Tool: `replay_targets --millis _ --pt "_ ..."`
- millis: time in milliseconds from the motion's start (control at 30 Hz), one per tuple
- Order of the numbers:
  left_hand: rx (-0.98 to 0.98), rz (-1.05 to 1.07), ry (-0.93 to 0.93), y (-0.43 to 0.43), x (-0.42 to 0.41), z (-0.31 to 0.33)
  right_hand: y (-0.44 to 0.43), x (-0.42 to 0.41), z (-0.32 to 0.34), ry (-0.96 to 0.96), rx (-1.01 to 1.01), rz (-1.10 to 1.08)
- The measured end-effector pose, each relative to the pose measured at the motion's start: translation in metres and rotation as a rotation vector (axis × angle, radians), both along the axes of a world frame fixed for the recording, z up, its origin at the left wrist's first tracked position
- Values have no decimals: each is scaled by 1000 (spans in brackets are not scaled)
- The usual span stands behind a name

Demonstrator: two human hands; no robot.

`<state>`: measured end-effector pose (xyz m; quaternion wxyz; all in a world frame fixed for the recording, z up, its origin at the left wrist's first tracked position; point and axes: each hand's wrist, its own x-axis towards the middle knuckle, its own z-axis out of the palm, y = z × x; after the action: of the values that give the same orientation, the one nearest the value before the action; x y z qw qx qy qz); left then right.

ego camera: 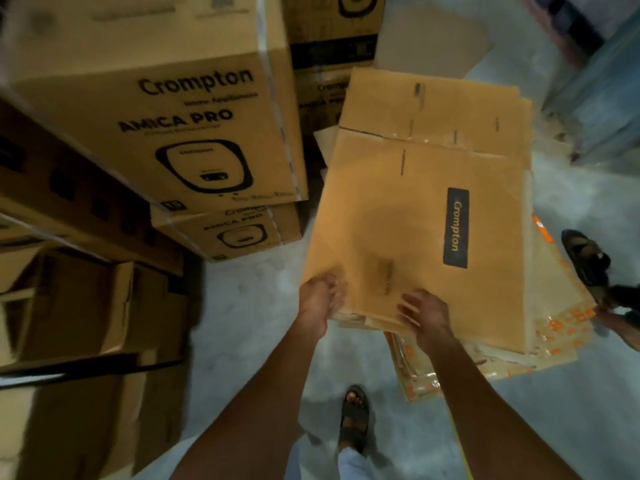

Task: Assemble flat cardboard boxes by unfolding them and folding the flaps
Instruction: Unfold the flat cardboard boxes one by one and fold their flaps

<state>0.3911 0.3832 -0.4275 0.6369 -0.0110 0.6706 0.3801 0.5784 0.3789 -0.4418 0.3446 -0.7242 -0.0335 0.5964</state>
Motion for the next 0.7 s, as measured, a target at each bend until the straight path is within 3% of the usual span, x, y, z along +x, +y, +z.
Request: replay_targets --millis 167,367,500,700 --pt "188 71 228 -5 -103 68 45 -128 67 -23 238 447" --pt "270 360 489 -77 -282 149 40 -318 150 70 414 799" --pt "320 579 520 -146 -385 197 13 -436 193 112 526 1001" --pt "232 723 639 -229 -472 200 -38 -561 225 179 552 1217"
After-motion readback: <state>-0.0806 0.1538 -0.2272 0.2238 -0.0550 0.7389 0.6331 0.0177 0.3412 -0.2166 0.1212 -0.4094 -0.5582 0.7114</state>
